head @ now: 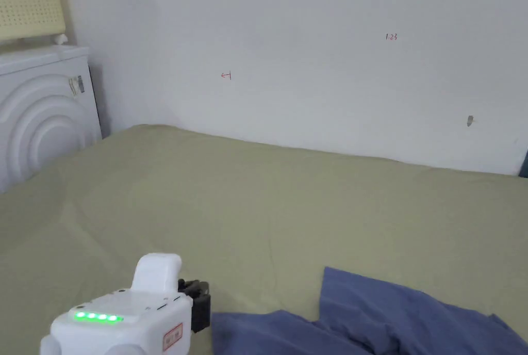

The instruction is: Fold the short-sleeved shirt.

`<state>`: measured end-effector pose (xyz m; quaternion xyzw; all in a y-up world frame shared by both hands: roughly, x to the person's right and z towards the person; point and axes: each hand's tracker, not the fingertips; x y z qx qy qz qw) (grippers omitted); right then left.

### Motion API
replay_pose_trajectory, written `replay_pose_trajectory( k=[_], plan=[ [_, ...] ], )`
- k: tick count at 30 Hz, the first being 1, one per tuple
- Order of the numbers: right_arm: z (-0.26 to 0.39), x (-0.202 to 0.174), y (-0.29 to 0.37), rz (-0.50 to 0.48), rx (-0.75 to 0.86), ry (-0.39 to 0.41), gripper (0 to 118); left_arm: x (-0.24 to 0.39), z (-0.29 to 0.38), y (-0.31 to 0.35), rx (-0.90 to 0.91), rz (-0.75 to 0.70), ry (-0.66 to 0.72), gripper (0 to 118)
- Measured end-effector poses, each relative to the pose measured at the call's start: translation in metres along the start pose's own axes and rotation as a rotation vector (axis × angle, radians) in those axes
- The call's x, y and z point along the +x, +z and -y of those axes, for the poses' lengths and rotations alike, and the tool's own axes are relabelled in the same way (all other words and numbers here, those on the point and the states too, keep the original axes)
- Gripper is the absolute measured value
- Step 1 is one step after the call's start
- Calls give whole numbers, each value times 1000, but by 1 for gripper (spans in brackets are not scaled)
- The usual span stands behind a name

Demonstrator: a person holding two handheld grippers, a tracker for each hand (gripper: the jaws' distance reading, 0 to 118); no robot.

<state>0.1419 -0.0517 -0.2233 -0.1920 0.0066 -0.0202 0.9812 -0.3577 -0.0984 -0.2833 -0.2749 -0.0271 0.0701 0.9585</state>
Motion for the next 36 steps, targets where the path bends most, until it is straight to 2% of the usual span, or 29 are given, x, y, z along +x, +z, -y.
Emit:
replay_pose_trajectory(
  k=[1, 2, 6, 9, 11, 12, 13, 14, 15, 17, 20, 21, 23, 24, 25, 26, 28, 29, 30, 31, 32, 34, 36],
  plan=[
    [0, 2, 1, 4, -1, -3, 0, -1, -7, -18, -37, 23, -14, 86],
    [0, 6, 2, 7, -3, -5, 0, -3, -16, -42, -99, 53, -7, 107],
    [6, 22, 10, 39, -26, 3, 0, -3, -25, -134, -453, 1, -43, 109],
    [14, 34, 12, 85, -54, 10, 0, 8, -6, -171, -600, -37, -84, 108],
    [19, 44, 12, 122, -91, -18, 0, 13, 9, -189, -702, -49, -65, 107],
    [22, 49, 11, 135, -103, -35, 0, 16, 17, -191, -710, -44, -51, 100],
    [24, 54, 10, 140, -108, -46, 0, 19, 21, -192, -704, -57, -49, 87],
    [27, 59, 9, 147, -115, -60, 0, 23, 20, -185, -632, -135, -92, 82],
    [28, 64, 7, 155, -127, -72, 0, 27, 16, -179, -596, -124, -75, 75],
    [31, 71, -1, 164, -172, -96, 0, 38, 14, -162, -554, -54, -88, 2],
    [33, 81, -21, 102, -253, -136, 3, 43, 14, -160, -592, 6, -80, 2],
    [33, 84, -30, 77, -289, -154, 12, 44, 15, -160, -583, -12, -80, 2],
    [37, 90, -55, 0, -392, -223, 80, 45, 18, -159, -582, -17, -87, 2],
    [41, 91, -68, -20, -465, -269, 91, 42, 15, -160, -581, -18, -72, 2],
    [45, 93, -81, -91, -508, -290, 86, 40, 16, -159, -581, -14, -54, 2],
    [50, 95, -99, -96, -565, -310, 86, 38, 17, -157, -576, -3, -32, 2],
    [60, 96, -127, -36, -680, -318, 86, 31, 17, -157, -570, 8, -6, 2],
    [65, 94, -138, 15, -705, -300, 78, 29, 19, -156, -569, 9, 4, 2],
    [70, 91, -146, 20, -725, -254, 51, 27, 21, -155, -569, 12, 14, 2],
    [71, 89, -150, 55, -741, -219, 1, 26, 23, -154, -564, 22, 25, 2],
    [71, 85, -152, 82, -747, -179, 1, 21, 22, -155, -556, 39, 44, 2],
    [67, 83, -140, 31, -673, -229, 1, 19, 22, -149, -540, 75, 60, 2],
    [55, 77, -129, 25, -582, -186, 1, 17, 14, -140, -490, 116, 59, 2]
  ],
)
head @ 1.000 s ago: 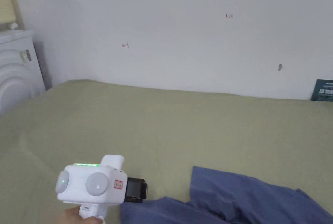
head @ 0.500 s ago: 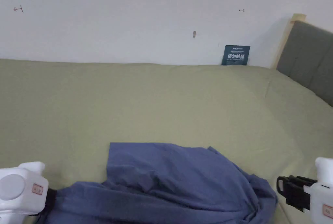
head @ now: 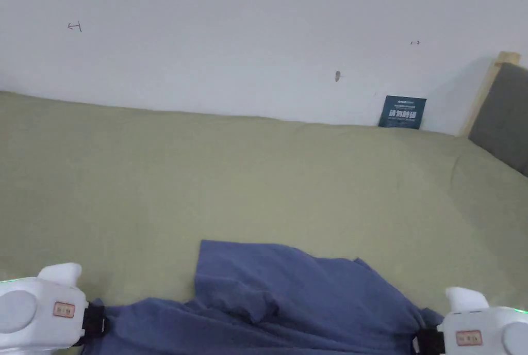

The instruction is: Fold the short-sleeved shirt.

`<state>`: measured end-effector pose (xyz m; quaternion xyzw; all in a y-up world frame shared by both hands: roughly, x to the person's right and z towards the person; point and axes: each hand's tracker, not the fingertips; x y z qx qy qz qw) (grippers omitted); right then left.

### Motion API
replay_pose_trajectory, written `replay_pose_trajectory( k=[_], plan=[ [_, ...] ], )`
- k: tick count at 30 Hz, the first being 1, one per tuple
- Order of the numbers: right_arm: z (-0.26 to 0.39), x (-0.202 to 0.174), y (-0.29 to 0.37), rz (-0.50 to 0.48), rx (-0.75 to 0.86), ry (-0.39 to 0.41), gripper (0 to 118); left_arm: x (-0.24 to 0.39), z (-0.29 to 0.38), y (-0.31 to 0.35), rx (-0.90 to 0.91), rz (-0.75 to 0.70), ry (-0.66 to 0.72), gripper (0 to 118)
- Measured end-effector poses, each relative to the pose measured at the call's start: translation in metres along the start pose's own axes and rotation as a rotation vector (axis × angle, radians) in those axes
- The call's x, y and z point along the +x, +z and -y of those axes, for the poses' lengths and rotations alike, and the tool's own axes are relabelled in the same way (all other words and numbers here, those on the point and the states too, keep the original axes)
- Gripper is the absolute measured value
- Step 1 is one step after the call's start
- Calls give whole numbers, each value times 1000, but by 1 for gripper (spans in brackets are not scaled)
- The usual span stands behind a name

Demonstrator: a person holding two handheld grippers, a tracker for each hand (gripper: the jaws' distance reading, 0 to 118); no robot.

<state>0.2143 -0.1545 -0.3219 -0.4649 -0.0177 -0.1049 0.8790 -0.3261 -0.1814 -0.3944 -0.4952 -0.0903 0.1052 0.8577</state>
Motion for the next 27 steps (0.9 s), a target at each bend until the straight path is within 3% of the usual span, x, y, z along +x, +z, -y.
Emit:
replay_pose_trajectory(
  k=[5, 9, 13, 16, 27],
  plan=[
    [-20, -19, 49, -61, 162, 96, 1, 4, -22, 53, 211, 84, 28, 2],
    [-43, -36, 85, -101, 321, 128, 1, 18, -47, 99, 381, 68, -74, 2],
    [-71, -51, 111, -110, 431, 200, 1, 23, -74, 142, 518, 121, -59, 2],
    [-94, -61, 124, -110, 484, 204, 1, 29, -101, 164, 591, 47, -139, 2],
    [-195, -74, 158, -102, 676, 219, 1, 29, -191, 223, 723, 52, -154, 2]
  ],
)
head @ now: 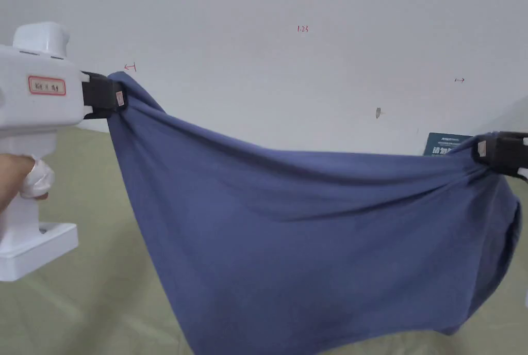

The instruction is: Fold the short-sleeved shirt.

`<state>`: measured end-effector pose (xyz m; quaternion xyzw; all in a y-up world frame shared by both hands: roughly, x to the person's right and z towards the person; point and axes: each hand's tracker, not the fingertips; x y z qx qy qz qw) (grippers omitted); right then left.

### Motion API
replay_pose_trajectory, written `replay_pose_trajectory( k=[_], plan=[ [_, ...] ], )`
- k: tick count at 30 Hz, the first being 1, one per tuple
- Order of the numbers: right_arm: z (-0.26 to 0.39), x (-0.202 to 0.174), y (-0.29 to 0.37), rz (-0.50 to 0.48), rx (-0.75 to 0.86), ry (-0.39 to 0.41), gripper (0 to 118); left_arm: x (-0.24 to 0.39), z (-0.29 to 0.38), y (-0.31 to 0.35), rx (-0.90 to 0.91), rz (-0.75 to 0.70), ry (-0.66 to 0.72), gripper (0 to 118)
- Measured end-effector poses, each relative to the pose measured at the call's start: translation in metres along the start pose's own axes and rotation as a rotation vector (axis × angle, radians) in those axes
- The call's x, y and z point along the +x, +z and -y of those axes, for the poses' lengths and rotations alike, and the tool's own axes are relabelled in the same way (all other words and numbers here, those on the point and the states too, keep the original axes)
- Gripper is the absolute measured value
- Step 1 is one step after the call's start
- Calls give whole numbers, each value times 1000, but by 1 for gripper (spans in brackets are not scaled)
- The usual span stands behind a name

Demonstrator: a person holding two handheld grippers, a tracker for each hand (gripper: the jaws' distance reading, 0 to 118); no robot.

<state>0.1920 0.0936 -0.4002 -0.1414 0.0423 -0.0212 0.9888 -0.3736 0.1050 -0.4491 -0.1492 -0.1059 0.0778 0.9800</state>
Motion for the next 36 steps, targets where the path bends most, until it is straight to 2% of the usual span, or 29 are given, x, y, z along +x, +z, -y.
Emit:
replay_pose_trajectory(
  k=[8, 12, 13, 16, 22, 27, 31, 36],
  plan=[
    [-46, 3, -45, -9, 76, -67, 1, -10, -36, -30, 95, -71, -39, 2],
    [-49, 1, -64, 0, 85, -37, 1, -21, -39, -50, 87, -81, -31, 2],
    [-49, 1, -67, 25, 78, -34, 1, -15, -36, -43, 88, -74, -20, 2],
    [-42, 1, -76, 15, 64, -45, 1, -17, -31, -47, 71, -85, 1, 2],
    [3, -5, -82, 4, 22, -26, 1, -17, 14, -46, 30, -84, 23, 2],
    [56, 3, -79, 8, -70, -29, 1, -19, 77, -37, -26, -72, 40, 2],
    [96, 11, -66, 13, -109, -73, 1, -18, 124, -29, -111, -66, 121, 2],
    [158, 16, -34, 35, -170, -113, 1, -11, 183, 0, -157, -54, 152, 2]
  ],
)
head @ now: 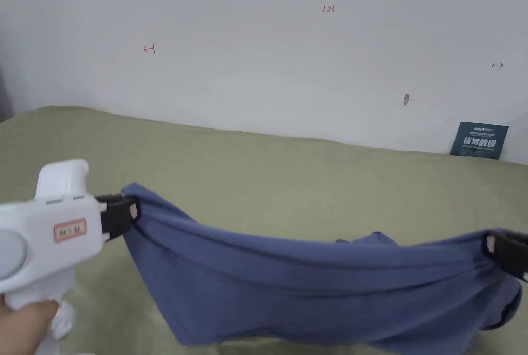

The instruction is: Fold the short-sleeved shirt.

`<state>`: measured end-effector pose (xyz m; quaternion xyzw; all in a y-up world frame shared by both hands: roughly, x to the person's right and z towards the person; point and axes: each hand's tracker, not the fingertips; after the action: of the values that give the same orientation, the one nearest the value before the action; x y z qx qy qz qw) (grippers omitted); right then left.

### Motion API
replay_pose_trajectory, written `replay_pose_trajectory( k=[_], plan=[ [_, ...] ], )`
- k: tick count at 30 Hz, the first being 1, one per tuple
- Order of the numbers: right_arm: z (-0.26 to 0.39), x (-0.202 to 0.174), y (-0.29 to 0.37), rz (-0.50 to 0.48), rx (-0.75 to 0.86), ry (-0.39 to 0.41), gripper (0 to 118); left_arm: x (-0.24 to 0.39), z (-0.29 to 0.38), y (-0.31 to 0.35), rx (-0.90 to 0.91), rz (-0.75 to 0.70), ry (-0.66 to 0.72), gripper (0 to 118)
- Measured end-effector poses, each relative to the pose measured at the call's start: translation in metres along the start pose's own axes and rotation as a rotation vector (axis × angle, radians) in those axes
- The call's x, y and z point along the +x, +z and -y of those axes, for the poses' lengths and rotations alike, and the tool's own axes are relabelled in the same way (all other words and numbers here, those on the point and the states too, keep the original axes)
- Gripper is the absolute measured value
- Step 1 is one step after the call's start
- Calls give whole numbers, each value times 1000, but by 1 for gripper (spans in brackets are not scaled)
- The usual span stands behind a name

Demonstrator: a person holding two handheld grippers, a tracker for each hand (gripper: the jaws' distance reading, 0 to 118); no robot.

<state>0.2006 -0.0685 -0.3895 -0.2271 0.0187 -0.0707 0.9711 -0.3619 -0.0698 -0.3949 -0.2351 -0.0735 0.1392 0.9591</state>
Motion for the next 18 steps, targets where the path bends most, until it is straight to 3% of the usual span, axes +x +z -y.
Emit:
replay_pose_trajectory(
  k=[4, 9, 18],
  plan=[
    [53, 9, 29, 34, 3, -95, 1, -3, 45, 22, -18, -14, 52, 2],
    [107, 11, 62, 89, -54, -156, 1, -24, 95, 45, -102, -28, 165, 2],
    [170, 15, 77, 147, -221, -134, 1, -52, 164, 72, -322, -71, 218, 2]
  ],
)
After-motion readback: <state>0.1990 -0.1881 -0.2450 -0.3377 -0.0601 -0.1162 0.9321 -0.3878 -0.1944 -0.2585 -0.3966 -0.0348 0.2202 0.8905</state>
